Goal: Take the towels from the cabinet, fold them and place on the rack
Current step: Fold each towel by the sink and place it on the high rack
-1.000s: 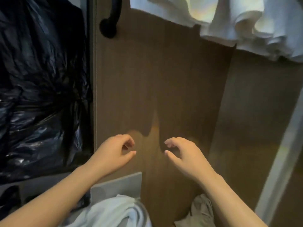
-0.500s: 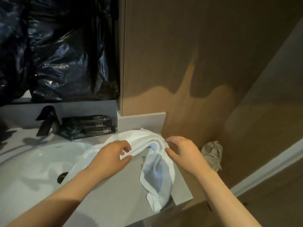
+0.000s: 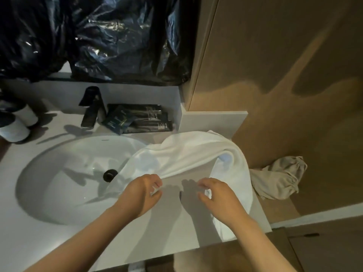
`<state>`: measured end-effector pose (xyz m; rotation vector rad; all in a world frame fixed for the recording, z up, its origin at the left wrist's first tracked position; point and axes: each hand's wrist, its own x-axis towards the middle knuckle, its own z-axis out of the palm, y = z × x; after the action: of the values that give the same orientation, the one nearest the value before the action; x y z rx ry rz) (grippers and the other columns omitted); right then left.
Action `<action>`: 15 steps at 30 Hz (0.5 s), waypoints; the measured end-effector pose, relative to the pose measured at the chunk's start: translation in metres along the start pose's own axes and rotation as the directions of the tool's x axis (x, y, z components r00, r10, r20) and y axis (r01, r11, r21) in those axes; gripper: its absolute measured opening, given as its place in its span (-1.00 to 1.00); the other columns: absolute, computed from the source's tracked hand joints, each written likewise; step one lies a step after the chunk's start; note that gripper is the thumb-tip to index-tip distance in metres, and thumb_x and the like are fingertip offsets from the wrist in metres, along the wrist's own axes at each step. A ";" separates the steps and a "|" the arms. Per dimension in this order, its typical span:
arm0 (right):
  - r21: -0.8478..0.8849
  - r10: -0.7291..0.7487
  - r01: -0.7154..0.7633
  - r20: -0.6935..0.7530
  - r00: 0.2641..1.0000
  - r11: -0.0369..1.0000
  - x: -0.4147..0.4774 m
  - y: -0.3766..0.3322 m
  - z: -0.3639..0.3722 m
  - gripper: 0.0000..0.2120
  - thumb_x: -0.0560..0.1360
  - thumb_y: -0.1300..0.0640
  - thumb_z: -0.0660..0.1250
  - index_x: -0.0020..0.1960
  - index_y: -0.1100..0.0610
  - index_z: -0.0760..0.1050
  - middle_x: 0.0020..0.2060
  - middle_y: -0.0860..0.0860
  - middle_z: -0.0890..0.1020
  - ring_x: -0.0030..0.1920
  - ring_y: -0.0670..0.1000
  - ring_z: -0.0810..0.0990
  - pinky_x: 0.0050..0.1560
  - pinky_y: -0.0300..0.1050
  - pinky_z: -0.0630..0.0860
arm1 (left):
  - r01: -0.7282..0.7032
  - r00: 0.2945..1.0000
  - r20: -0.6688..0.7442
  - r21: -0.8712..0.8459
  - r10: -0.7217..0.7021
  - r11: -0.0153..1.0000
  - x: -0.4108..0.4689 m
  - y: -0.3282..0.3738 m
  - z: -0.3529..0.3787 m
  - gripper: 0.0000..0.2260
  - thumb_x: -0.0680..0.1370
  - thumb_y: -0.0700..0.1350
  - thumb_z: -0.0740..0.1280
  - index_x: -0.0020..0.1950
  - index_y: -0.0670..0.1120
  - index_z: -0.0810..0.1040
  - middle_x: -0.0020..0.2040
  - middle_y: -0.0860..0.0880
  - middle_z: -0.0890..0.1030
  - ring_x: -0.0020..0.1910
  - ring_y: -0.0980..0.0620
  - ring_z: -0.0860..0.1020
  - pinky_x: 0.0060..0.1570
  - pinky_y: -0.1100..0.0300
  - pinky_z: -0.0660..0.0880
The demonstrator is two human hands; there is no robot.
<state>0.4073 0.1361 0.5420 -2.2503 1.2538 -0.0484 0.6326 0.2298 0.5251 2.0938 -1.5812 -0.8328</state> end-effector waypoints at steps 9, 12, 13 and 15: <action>0.032 -0.041 0.038 0.118 0.992 0.999 0.031 -0.031 0.037 -0.71 0.58 0.07 0.29 0.29 0.04 0.52 0.19 -0.03 0.59 0.18 -0.05 0.56 0.21 -0.14 0.48 | 0.164 0.978 -0.107 -0.124 -0.177 0.979 -0.005 -0.053 -0.001 -0.85 0.54 -0.03 0.36 0.09 0.01 0.54 0.03 0.11 0.58 -0.05 0.16 0.57 0.01 0.24 0.50; 0.029 -0.047 0.044 0.113 0.993 0.999 0.044 -0.039 0.040 -0.70 0.57 0.07 0.30 0.29 0.06 0.53 0.18 -0.02 0.60 0.18 -0.03 0.56 0.22 -0.13 0.47 | 0.208 0.952 -0.182 -0.211 -0.247 0.955 0.008 -0.067 -0.017 -0.80 0.52 -0.03 0.40 0.11 -0.01 0.51 0.04 0.07 0.55 -0.04 0.09 0.55 0.01 0.22 0.45; 0.032 -0.048 0.045 0.106 0.993 0.998 0.049 -0.042 0.039 -0.70 0.57 0.07 0.30 0.29 0.07 0.53 0.18 -0.02 0.60 0.18 -0.03 0.56 0.22 -0.13 0.46 | 0.211 0.945 -0.201 -0.227 -0.257 0.951 0.015 -0.071 -0.023 -0.80 0.52 -0.04 0.41 0.11 -0.02 0.52 0.04 0.05 0.55 -0.03 0.06 0.55 0.01 0.21 0.44; 0.047 -0.051 0.047 0.094 0.994 0.998 0.058 -0.047 0.037 -0.72 0.57 0.09 0.30 0.27 0.08 0.54 0.16 -0.02 0.60 0.17 -0.02 0.56 0.21 -0.13 0.47 | 0.226 0.939 -0.212 -0.213 -0.271 0.951 0.034 -0.079 -0.033 -0.81 0.52 -0.02 0.40 0.08 -0.01 0.51 0.03 0.01 0.54 0.00 0.00 0.55 0.03 0.19 0.44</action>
<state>0.4870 0.1264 0.5199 -2.2182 1.1369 0.0120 0.7182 0.2187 0.4936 2.1902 -1.0862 -0.7425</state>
